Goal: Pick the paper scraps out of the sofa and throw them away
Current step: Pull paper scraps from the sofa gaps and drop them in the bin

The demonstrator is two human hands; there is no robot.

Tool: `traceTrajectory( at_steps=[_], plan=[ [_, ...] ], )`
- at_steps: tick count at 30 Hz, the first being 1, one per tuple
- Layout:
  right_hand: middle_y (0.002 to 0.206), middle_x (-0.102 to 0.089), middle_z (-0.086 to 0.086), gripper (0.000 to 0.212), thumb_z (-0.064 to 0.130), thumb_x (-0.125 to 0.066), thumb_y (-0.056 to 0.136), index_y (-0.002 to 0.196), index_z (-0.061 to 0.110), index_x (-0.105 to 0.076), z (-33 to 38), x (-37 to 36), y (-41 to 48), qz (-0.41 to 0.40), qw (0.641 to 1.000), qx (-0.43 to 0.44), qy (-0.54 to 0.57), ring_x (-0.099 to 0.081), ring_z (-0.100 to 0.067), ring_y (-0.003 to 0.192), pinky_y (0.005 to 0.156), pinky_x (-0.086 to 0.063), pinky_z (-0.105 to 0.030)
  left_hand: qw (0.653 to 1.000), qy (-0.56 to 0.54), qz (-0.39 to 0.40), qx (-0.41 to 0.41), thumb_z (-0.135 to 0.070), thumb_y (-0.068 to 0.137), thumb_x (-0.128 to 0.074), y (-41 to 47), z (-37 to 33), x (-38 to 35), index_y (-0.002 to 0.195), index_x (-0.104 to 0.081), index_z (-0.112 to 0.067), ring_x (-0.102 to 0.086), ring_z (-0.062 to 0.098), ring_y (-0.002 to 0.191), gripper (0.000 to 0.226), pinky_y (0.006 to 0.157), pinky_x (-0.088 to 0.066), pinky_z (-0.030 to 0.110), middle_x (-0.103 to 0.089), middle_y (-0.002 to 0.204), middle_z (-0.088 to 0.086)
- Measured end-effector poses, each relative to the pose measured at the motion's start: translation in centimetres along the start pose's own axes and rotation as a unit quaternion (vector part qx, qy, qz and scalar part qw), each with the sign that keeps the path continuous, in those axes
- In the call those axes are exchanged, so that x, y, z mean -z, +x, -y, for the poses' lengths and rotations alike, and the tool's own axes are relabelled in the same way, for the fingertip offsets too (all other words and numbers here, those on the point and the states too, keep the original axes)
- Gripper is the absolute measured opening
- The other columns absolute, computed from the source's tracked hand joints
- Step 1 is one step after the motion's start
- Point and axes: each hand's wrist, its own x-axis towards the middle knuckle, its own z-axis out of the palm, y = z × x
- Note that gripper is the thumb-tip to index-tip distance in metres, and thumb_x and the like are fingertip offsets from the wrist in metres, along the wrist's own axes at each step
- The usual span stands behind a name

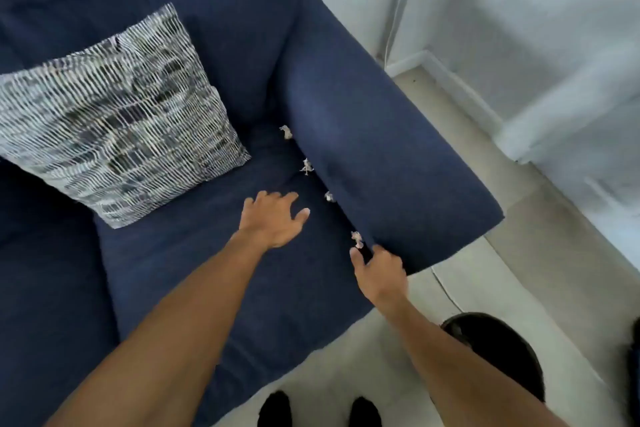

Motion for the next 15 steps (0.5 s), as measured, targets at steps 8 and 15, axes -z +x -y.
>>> traceTrajectory(
  at_steps=[8,15],
  plan=[
    [0.118,-0.070,-0.010,0.047,0.050,-0.057,0.094,0.123,0.014,-0.066,-0.7,-9.1,6.7,-0.146,0.966,-0.116,0.177,-0.061,-0.035,0.112,0.093,-0.043,-0.037,0.998,-0.009,-0.022,-0.052,-0.056,0.092,-0.047,10.1,-1.7,-8.5,0.142,-0.047,-0.029,-0.048,0.031,0.123,0.057,0.099,-0.038,0.047,-0.061,0.127,0.006],
    [0.105,-0.075,0.001,0.050,0.060,-0.061,0.087,0.109,0.017,-0.076,1.0,-11.6,9.7,-0.234,0.857,-0.240,0.392,-0.067,-0.023,0.100,0.092,-0.050,-0.033,0.994,-0.069,-0.071,-0.054,-0.048,0.091,-0.059,14.1,-3.4,-11.2,0.107,-0.068,-0.022,-0.050,0.030,0.107,0.032,0.086,-0.039,0.041,-0.065,0.105,0.003]
  ],
)
